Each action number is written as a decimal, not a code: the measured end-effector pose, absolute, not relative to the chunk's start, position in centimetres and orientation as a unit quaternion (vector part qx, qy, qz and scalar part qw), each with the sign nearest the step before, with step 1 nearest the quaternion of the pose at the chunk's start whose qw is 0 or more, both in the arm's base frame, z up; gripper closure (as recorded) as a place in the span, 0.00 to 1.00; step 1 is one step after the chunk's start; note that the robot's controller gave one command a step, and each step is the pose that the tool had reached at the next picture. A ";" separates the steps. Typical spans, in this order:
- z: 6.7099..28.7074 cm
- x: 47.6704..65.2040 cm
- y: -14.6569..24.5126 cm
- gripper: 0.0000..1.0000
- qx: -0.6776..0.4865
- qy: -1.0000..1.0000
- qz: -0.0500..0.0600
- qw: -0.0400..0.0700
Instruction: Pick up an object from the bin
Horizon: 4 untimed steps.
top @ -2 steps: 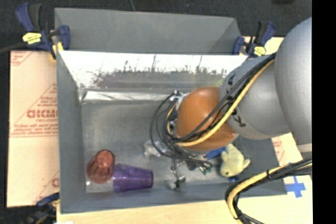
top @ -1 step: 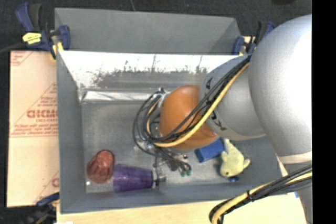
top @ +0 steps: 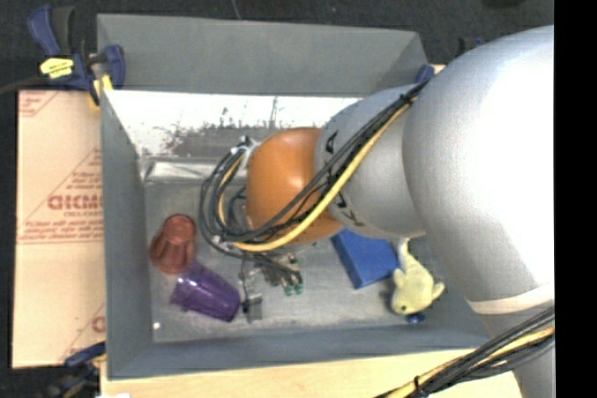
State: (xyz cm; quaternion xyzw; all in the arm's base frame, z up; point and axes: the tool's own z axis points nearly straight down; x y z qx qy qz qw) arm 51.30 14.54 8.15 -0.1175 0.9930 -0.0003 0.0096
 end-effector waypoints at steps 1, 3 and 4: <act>7.6 50.2 15.7 0.00 -0.115 0.993 0.001 0.009; 7.4 48.2 17.8 0.00 -0.030 1.000 0.001 0.007; 7.0 47.5 20.1 1.00 -0.067 0.998 0.000 0.007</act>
Offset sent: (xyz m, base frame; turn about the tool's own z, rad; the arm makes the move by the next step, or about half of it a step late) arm -0.0267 0.0379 -0.0115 0.1200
